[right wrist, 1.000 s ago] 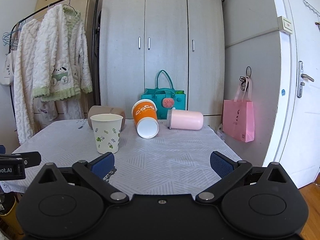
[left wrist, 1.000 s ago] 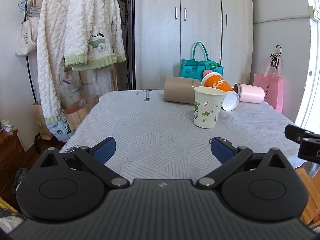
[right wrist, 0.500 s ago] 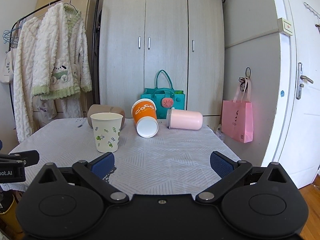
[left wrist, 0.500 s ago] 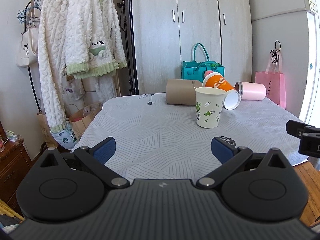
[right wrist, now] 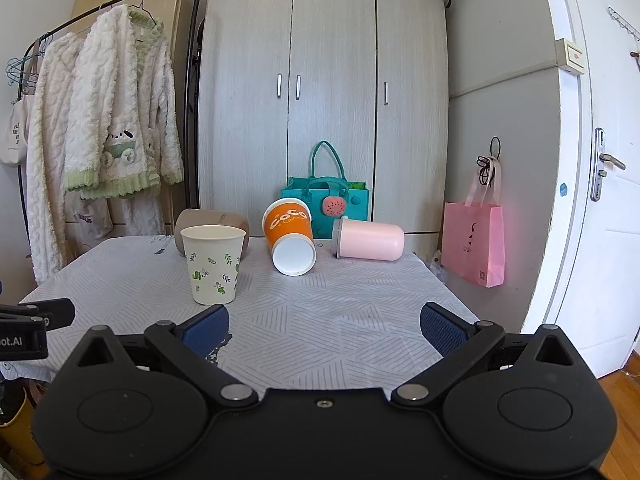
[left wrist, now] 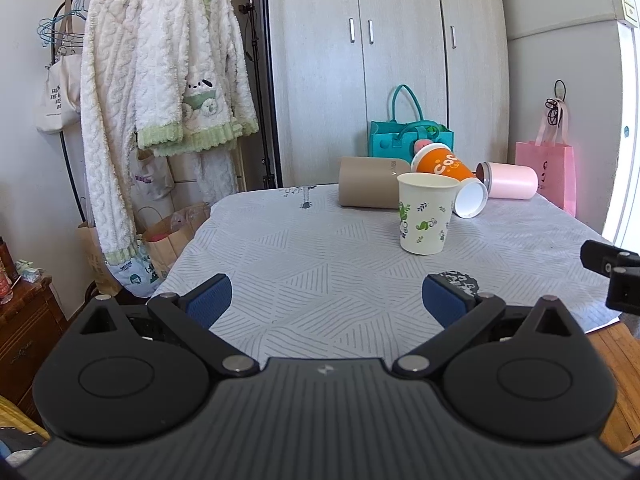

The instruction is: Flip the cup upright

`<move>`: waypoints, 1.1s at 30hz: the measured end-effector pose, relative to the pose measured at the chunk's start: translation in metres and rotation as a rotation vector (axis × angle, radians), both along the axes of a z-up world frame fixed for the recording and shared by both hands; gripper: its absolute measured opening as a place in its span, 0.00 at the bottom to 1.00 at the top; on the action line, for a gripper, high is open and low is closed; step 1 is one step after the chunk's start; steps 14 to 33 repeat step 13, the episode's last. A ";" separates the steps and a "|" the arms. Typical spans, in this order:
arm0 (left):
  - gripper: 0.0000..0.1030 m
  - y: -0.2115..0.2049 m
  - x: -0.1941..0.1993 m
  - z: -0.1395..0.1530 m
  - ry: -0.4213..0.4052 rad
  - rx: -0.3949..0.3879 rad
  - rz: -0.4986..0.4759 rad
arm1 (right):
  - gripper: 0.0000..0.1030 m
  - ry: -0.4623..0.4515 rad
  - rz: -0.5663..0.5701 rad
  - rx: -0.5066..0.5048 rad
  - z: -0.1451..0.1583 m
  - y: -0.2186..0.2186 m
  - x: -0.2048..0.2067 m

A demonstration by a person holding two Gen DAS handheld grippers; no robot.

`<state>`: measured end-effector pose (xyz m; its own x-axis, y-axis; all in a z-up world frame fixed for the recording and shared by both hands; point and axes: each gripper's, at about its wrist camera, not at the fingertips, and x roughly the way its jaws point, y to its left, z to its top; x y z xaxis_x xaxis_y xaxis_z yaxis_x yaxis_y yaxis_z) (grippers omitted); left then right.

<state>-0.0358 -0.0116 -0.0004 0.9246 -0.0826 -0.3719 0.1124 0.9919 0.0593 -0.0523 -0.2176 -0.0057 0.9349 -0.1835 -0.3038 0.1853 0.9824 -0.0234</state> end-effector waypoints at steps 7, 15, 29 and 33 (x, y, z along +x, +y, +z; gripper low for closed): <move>1.00 0.002 -0.002 0.001 -0.014 0.008 -0.002 | 1.00 0.001 -0.001 -0.001 0.000 0.000 0.000; 1.00 0.002 -0.002 0.002 -0.016 0.008 -0.002 | 1.00 0.001 -0.001 -0.002 -0.001 -0.001 0.000; 1.00 0.002 -0.002 0.002 -0.016 0.008 -0.002 | 1.00 0.001 -0.001 -0.002 -0.001 -0.001 0.000; 1.00 0.002 -0.002 0.002 -0.016 0.008 -0.002 | 1.00 0.001 -0.001 -0.002 -0.001 -0.001 0.000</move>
